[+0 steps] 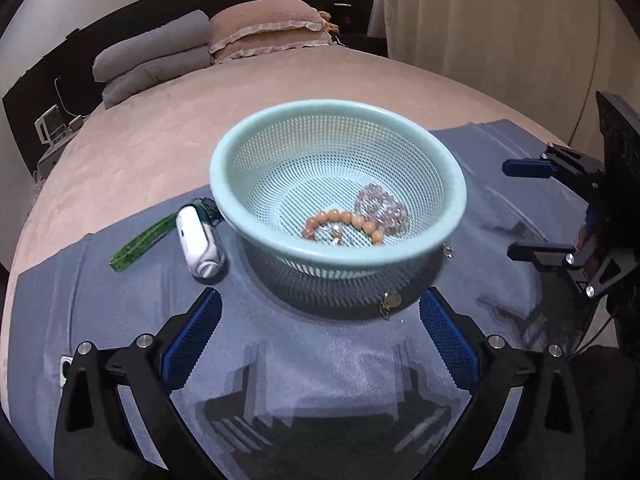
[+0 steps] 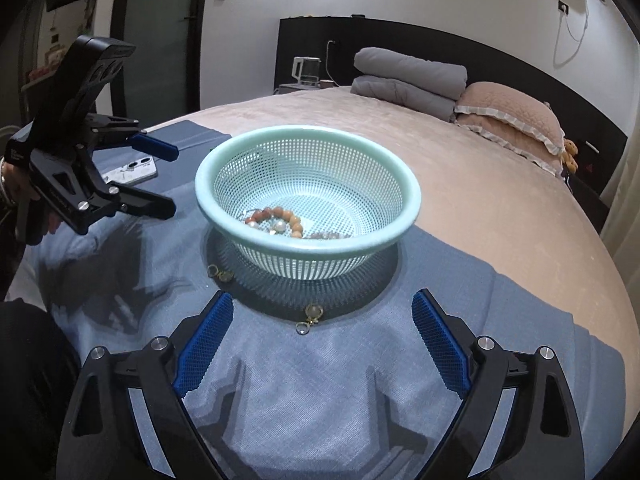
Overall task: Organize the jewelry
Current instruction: 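Grasp the last gold drop earring with the right tool while the left tool grasps another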
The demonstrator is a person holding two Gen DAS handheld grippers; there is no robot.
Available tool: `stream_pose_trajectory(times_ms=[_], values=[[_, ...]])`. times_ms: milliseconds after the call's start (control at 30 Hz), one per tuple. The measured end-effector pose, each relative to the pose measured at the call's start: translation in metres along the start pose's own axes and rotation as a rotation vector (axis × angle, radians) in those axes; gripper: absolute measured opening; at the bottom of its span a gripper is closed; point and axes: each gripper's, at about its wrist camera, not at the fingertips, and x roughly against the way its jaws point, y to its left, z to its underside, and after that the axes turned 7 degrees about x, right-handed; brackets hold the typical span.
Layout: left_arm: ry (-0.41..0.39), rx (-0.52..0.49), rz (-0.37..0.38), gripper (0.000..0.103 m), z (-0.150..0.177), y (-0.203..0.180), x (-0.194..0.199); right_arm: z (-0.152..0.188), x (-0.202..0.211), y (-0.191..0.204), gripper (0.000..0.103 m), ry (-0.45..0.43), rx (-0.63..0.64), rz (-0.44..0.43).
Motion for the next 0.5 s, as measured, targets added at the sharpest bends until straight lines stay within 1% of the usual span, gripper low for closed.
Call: stream_pose_trajectory(times_ms=[67,100,133,233,300,333,367,400,433,467,500], values=[[0.024,0.002,0.048,0.097,0.01,-0.004,-0.009,0.003,-0.006,0.0,0.087,-0.006,-0.034,-0.037],[0.02,0.007,0.047,0.097,0.013,-0.005,-0.013,0.003,-0.011,-0.002,0.087,-0.002,-0.056,-0.049],[0.014,0.013,0.038,0.097,0.016,-0.008,-0.018,0.004,-0.016,-0.003,0.087,0.007,-0.079,-0.05],[0.027,0.033,0.074,0.096,0.019,-0.01,-0.032,0.006,-0.031,-0.007,0.087,0.048,-0.125,-0.048],[0.044,0.036,0.086,0.095,0.019,-0.012,-0.042,0.007,-0.042,-0.007,0.086,0.077,-0.126,-0.044],[0.055,0.03,0.093,0.09,0.019,-0.014,-0.047,0.007,-0.047,-0.007,0.084,0.087,-0.12,-0.04],[0.073,0.02,0.105,0.083,0.019,-0.015,-0.053,0.008,-0.051,-0.006,0.083,0.099,-0.117,-0.041],[0.096,0.009,0.115,0.078,0.02,-0.017,-0.059,0.008,-0.057,-0.005,0.074,0.115,-0.119,-0.042],[0.113,-0.004,0.109,0.073,0.02,-0.019,-0.064,0.009,-0.063,-0.004,0.067,0.136,-0.129,-0.043],[0.097,-0.024,0.1,0.066,0.021,-0.022,-0.066,0.011,-0.072,-0.004,0.063,0.165,-0.143,-0.034],[0.086,-0.039,0.118,0.059,0.021,-0.022,-0.067,0.013,-0.078,-0.005,0.057,0.184,-0.172,-0.02]])
